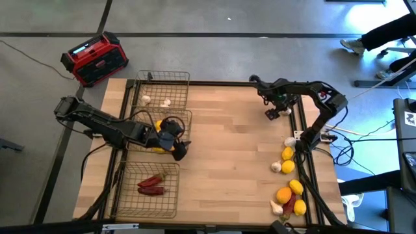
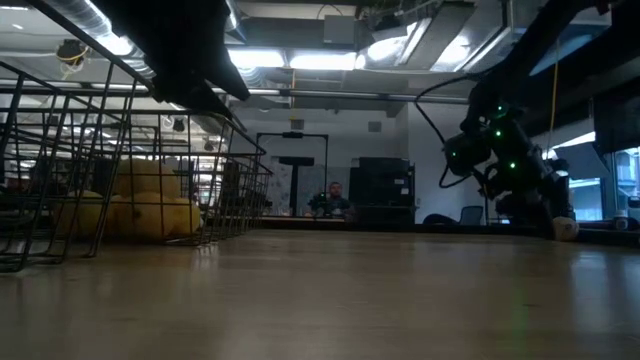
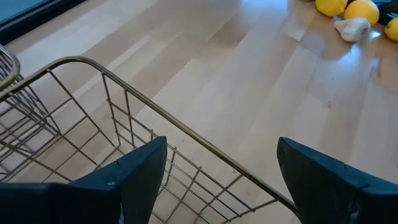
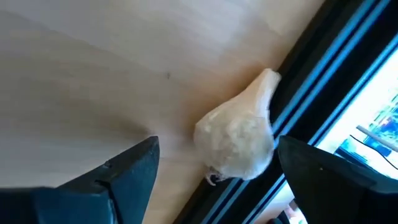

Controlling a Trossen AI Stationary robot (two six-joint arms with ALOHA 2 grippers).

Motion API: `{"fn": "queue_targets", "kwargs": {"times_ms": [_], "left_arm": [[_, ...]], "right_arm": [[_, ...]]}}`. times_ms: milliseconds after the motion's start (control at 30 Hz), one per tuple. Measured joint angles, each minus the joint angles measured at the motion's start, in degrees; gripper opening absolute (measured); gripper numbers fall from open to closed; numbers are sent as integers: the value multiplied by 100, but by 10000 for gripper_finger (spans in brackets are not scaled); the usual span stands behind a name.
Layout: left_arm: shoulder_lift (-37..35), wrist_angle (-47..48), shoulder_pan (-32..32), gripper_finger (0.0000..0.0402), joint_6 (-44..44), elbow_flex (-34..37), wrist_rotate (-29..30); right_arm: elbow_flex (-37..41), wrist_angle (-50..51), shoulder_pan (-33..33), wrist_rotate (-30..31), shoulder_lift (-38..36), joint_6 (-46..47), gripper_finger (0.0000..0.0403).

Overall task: Sort produce into baskets
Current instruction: Put the garlic in the top wire basket

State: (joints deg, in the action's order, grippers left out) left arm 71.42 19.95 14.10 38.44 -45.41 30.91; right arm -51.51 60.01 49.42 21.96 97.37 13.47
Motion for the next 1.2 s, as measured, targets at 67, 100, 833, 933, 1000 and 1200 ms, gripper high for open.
{"fn": "queue_targets", "kwargs": {"times_ms": [67,100,833,933,1000,1200], "left_arm": [[0,2,31,301,2,0,-2],[0,9,47,301,4,0,-2],[0,22,49,301,13,0,-2],[0,21,49,301,13,0,-2],[0,22,49,301,13,0,-2],[0,22,49,301,11,0,-2]], "right_arm": [[0,-2,-3,-13,11,-47,323],[-3,-4,-5,-52,8,-81,323],[-35,-267,5,-515,-9,-533,323],[-35,-418,5,-433,-14,-629,323],[-35,-512,5,-338,-16,-662,323],[-35,-664,5,-311,-22,-811,323]]}}
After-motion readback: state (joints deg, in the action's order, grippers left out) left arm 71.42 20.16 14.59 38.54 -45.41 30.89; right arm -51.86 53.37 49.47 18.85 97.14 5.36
